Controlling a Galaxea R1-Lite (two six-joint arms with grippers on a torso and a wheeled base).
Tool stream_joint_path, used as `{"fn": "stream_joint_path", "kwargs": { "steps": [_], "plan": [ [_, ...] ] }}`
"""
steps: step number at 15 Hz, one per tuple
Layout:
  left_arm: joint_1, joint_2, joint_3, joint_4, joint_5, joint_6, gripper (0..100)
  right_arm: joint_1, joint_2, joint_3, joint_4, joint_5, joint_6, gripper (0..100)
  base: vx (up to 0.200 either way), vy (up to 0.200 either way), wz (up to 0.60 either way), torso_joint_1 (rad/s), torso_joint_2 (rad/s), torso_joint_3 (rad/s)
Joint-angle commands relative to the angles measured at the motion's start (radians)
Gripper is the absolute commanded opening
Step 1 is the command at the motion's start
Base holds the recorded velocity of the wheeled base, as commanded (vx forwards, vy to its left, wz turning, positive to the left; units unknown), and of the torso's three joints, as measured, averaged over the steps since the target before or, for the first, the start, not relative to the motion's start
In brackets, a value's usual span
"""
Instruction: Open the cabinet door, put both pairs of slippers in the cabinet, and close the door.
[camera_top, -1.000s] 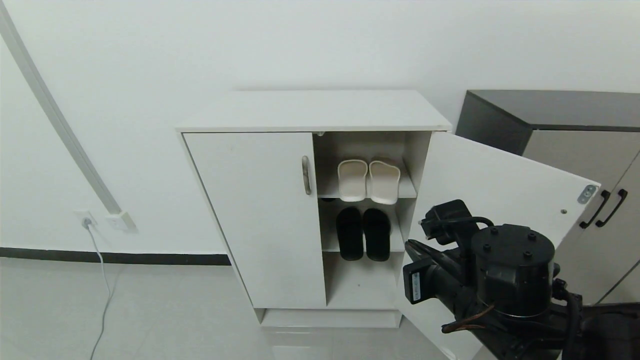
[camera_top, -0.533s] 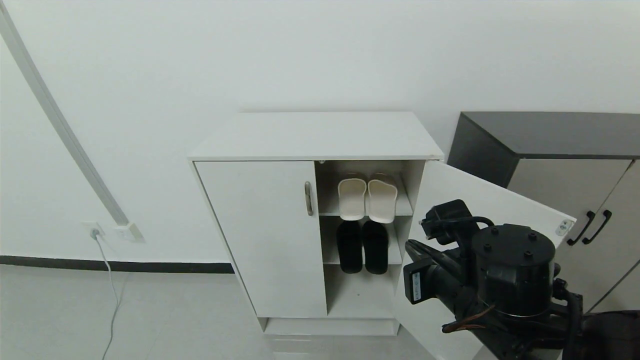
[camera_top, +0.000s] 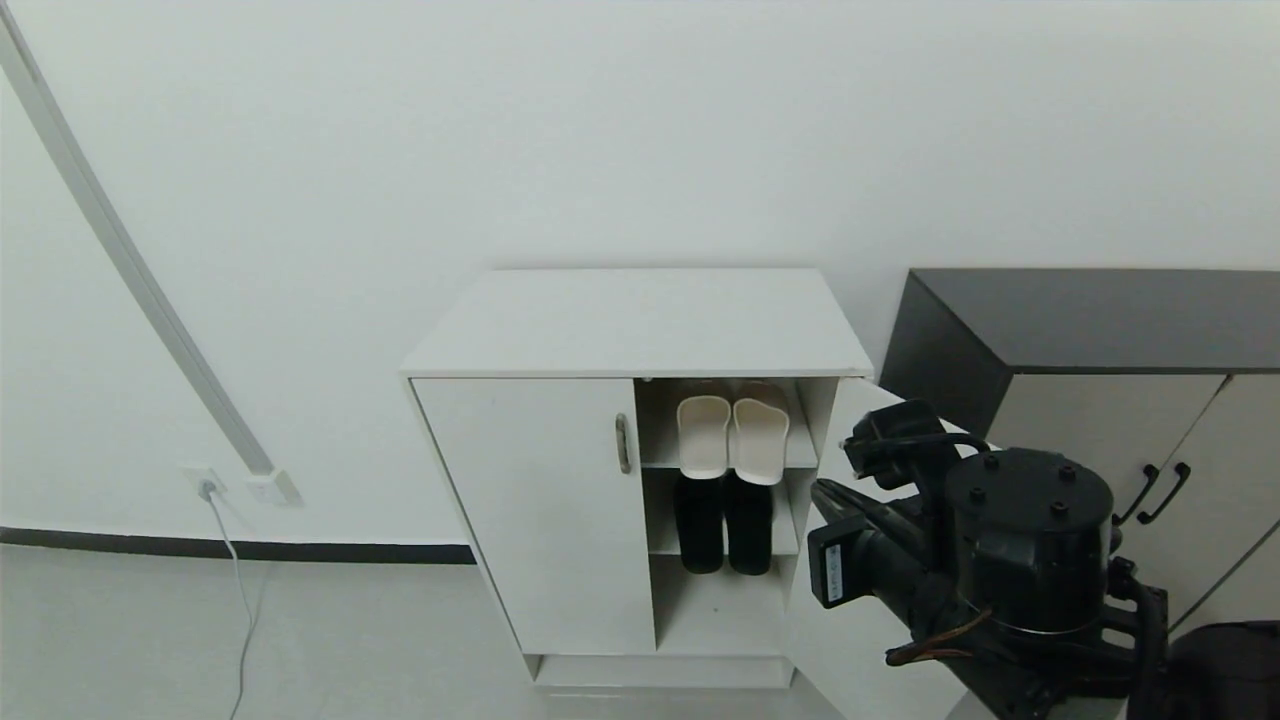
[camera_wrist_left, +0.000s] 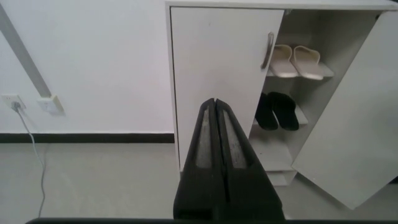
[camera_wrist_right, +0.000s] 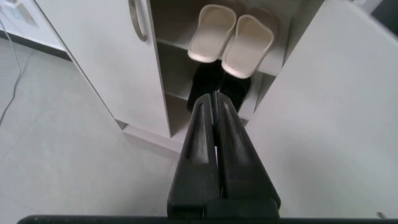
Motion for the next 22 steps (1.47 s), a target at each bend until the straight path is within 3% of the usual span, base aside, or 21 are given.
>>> {"fn": "stream_joint_path", "kwargs": {
  "steps": [1, 4, 12, 18, 22],
  "plan": [
    [0.0, 0.001, 0.0, 0.0, -0.001, -0.001, 0, 0.0, -0.003, 0.0, -0.002, 0.0, 0.001, 0, 0.0, 0.0, 0.0, 0.261, -0.58, -0.334],
    [0.0, 0.001, 0.0, 0.0, -0.001, 0.001, 0, 0.0, -0.001, 0.013, -0.002, 0.021, 0.001, 0, 0.0, 0.0, 0.0, 0.233, -0.53, -0.289],
    [0.0, 0.001, 0.0, 0.0, 0.001, -0.001, 0, -0.003, -0.001, 0.02, -0.02, 0.021, -0.004, 0, 0.0, 0.0, 0.0, 0.012, -0.02, -0.016],
    [0.0, 0.001, 0.0, 0.0, 0.001, -0.001, 0, -0.007, -0.001, 0.019, -0.02, 0.023, -0.002, 0, 0.0, 0.0, -0.6, 0.004, 0.0, 0.002],
    [0.0, 0.001, 0.0, 0.0, 0.003, -0.001, 0, -0.026, 0.005, 0.02, -0.036, 0.029, -0.002, 0, 0.0, 0.0, 0.0, 0.0, 0.0, 0.0]
  ]
}}
